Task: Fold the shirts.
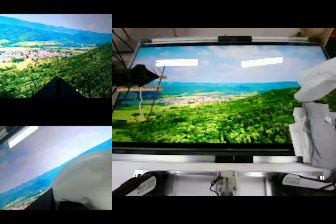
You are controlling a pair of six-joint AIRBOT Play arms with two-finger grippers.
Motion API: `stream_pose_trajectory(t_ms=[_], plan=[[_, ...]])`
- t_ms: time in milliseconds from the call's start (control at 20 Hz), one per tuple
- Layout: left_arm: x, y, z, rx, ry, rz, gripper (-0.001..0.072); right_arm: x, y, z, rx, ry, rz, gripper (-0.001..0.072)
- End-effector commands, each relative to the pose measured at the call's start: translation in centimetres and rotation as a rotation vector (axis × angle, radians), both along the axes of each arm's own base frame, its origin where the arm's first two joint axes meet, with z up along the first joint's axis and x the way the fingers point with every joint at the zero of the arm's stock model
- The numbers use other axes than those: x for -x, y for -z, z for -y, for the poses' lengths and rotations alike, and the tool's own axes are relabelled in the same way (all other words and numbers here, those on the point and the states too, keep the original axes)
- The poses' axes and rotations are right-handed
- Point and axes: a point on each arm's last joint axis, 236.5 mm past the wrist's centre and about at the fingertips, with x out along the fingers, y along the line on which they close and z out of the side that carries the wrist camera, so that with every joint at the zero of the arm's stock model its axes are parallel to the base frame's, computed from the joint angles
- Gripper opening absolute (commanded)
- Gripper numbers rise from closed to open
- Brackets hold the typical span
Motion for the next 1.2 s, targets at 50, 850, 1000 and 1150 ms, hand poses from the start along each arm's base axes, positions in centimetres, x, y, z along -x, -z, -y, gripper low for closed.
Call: stream_pose_trajectory(t_ms=[50,850,1000,1150], plan=[[0.2,-0.2,0.6,-0.017,0.031,0.019,0.0031,5.5,3.3,3.3,0.053,0.175,-0.263,0.0061],[0.4,-0.9,1.3,-0.015,0.080,0.056,0.0032,32.7,21.1,4.9,-0.127,0.446,-1.060,0.0202],[0.3,-0.9,1.3,-0.026,0.090,0.066,0.0031,31.6,21.4,7.5,-0.017,0.448,-0.986,0.0672],[0.1,-0.2,1.0,-0.054,0.086,0.057,0.0029,26.4,16.1,12.2,0.181,0.509,-0.742,0.0671]])
